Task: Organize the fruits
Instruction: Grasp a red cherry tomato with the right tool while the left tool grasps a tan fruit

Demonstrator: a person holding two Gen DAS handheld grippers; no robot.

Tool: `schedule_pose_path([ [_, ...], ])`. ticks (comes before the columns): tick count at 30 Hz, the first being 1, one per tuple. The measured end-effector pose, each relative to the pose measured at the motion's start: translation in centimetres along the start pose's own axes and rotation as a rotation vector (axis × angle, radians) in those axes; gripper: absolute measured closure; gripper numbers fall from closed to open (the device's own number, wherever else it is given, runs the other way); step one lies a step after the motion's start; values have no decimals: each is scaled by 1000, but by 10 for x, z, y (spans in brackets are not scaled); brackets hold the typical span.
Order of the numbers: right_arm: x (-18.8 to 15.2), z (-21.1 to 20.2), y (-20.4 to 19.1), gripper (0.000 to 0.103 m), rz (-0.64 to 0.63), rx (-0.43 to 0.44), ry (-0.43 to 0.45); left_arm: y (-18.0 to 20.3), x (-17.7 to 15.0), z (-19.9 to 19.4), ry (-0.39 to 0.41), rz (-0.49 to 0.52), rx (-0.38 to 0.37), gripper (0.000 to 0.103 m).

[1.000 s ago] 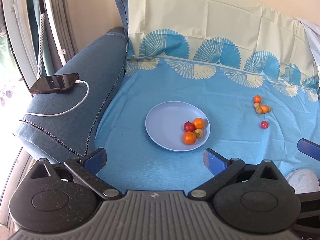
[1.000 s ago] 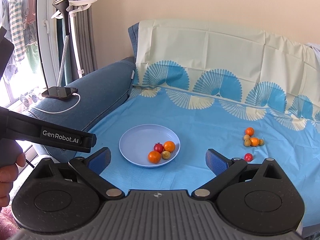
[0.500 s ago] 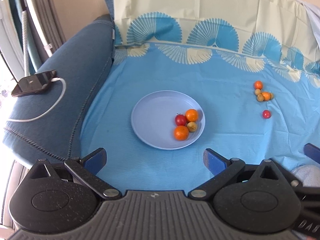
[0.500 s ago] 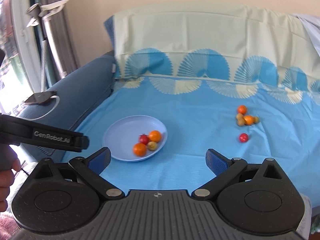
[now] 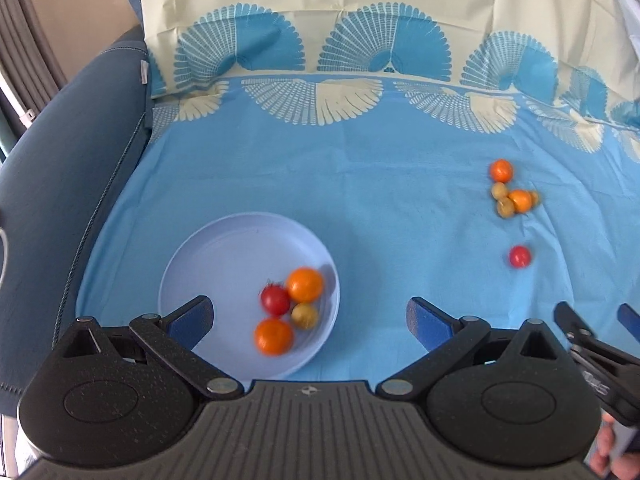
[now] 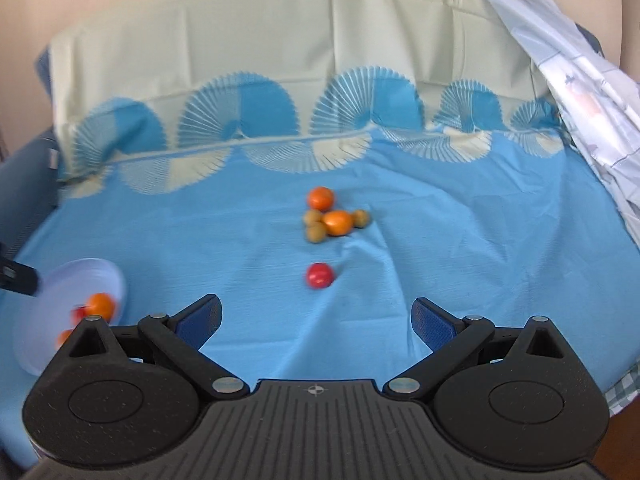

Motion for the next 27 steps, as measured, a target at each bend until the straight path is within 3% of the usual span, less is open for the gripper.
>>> schedule_pose_path([
  [7, 4, 112, 0, 7, -63, 35, -52, 6, 27, 39, -32, -19, 53, 0],
  [9, 6, 130, -3, 19, -102, 61, -42, 8, 31, 50, -43, -20, 65, 0],
  [11, 3, 145, -5, 52, -132, 70, -69, 12, 34, 59, -53, -21, 69, 0],
  [13, -5, 153, -5, 58, -145, 57, -91, 20, 36, 68, -61, -14, 66, 0],
  [16, -5, 148, 0, 72, -186, 17, -42, 46, 41, 81, -66, 1, 38, 0],
  [20, 10, 147, 63, 72, 13, -162, 23, 104, 49, 103, -74, 42, -72, 0],
  [23, 7, 149, 123, 72, 187, -316, 4, 156, 49, 129, -99, 97, -153, 0],
  [27, -12, 154, 168, 72, 384, -377, -48, 213, 46, 167, -153, 158, -224, 1],
])
Point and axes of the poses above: each gripper's, at about its wrist camera, not at the fingertips, and z roughly the way its jaws point, y to its right, x to its top, the point moved 8 cm from there along z, roughly the way its jaws point, and after that the axes turned 6 degrees about -z, right-handed, at the moved point
